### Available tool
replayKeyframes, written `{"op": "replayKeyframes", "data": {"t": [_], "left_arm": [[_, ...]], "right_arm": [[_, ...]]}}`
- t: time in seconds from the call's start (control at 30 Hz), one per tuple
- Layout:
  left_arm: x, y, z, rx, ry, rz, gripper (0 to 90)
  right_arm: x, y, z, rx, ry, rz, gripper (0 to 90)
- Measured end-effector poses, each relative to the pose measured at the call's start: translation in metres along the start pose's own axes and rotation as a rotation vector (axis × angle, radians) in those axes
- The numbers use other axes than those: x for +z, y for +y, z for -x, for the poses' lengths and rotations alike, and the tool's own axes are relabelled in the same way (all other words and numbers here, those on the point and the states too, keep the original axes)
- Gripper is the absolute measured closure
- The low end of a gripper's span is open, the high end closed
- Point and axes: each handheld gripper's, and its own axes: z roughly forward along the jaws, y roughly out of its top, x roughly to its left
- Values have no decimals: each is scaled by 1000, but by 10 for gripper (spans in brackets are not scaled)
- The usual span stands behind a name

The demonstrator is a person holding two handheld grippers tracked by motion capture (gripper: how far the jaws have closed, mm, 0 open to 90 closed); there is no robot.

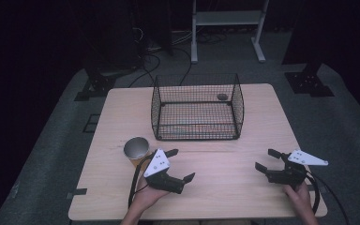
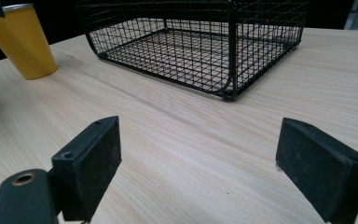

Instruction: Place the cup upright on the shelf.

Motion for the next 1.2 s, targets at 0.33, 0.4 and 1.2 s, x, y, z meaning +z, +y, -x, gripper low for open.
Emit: {"op": "replayKeyframes", "data": {"t": [0.33, 0.4, 1.2], "left_arm": [[-11, 7, -3, 1, -6, 6, 37], [-13, 8, -4, 3, -4, 4, 37], [-47, 28, -12, 30, 23, 36, 35]], "right_arm": [[0, 0, 0, -2, -1, 0, 131], [0, 0, 0, -1, 0, 0, 131], [0, 0, 0, 2, 0, 0, 131]]}}
